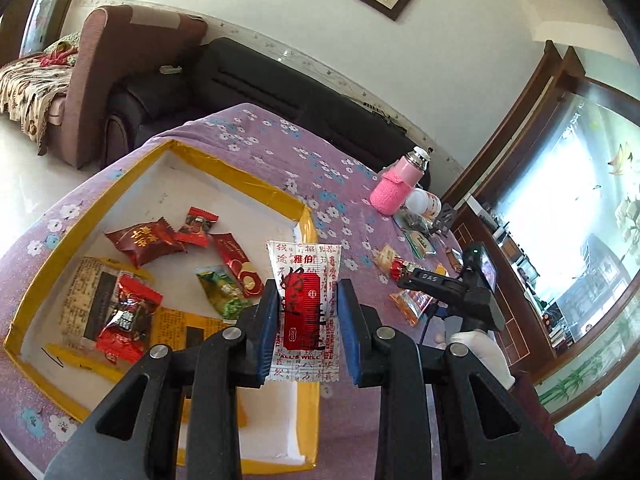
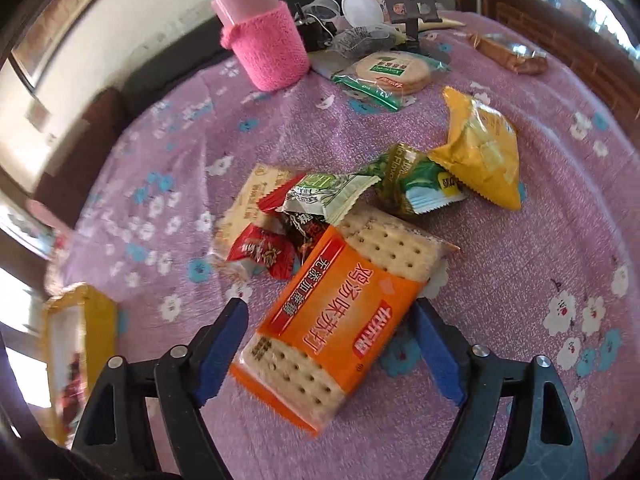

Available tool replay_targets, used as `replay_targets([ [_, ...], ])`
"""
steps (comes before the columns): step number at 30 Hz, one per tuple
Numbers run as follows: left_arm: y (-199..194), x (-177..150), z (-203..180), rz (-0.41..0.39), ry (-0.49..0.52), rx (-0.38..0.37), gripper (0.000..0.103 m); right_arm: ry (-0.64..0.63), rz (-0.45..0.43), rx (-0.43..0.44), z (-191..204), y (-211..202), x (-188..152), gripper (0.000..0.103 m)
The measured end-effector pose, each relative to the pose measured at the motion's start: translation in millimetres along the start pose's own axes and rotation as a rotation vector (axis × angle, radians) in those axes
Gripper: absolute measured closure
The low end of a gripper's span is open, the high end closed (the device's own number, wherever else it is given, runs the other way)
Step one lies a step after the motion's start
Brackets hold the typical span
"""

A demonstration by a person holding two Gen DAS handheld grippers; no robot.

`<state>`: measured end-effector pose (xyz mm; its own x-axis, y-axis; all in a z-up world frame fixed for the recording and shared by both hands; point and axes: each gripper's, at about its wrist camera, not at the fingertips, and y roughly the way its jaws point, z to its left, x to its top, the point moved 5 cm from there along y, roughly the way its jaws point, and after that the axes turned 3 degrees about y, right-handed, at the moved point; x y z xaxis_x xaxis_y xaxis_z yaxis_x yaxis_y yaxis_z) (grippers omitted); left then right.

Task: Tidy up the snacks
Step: 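Carry the sauce packet into the tray while the right grasps the orange cracker pack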

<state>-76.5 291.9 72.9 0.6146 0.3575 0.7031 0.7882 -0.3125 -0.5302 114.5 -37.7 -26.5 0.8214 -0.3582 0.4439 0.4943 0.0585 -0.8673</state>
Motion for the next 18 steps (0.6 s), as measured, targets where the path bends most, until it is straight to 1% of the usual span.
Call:
replay_targets([
  [2,-1,-1,7,0.001,-0.012,0.0,0.077,-0.06,-0.006,-0.072,10,6,-1,0.018],
  [4,-4,-3,15,-0.001,-0.026,-0.001,0.077,-0.102,-0.019,-0.103,13,6,-5,0.024],
  [5,-5,-4,18,-0.001,-0.032,-0.003,0.077,-0.109,-0.022,-0.091,12,3,-8,0.028],
  [7,-7,-7,26,0.002,-0.052,-0.005,0.077,-0.124,-0.026,-0.064,6,-4,-14,0.043],
  [8,-7,-8,30,0.005,-0.061,-0.006,0.077,-0.13,-0.028,-0.055,3,-9,-18,0.045],
  [12,-6,-16,38,0.017,-0.091,-0.007,0.077,-0.112,-0.002,0.015,-15,-26,-39,0.046],
  [15,-4,-22,41,0.031,-0.097,0.006,0.077,-0.084,0.024,0.093,-25,-40,-57,0.047],
  [18,-1,-28,42,0.054,-0.098,0.028,0.077,-0.073,0.04,0.181,-26,-56,-71,0.047],
])
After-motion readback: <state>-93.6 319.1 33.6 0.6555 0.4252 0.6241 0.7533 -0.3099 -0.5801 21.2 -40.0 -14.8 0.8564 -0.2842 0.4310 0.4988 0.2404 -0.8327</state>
